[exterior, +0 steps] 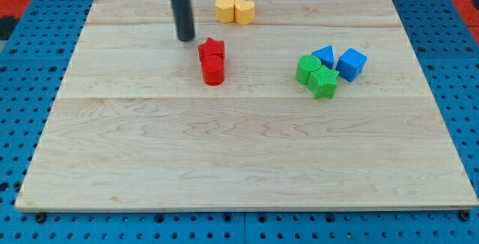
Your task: Place the yellow blocks to the right of the red blocks
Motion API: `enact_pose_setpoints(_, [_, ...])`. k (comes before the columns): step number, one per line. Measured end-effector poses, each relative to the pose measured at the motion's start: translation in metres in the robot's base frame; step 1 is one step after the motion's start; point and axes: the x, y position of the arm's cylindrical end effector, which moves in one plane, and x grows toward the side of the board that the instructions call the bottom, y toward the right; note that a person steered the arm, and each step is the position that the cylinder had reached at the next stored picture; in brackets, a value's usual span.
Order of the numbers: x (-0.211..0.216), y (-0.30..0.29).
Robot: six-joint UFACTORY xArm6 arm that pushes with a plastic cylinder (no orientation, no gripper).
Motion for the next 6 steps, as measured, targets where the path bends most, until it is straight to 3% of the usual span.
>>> enact_pose_setpoints(1, [-0.071, -0.028])
enact_pose_setpoints(2, [-0.097, 0.007])
enact_pose_setpoints(4, [-0.089, 0.087])
enact_pose_setpoints(5, [-0.071, 0.087])
enact_pose_setpoints(6, [-0.015, 0.087])
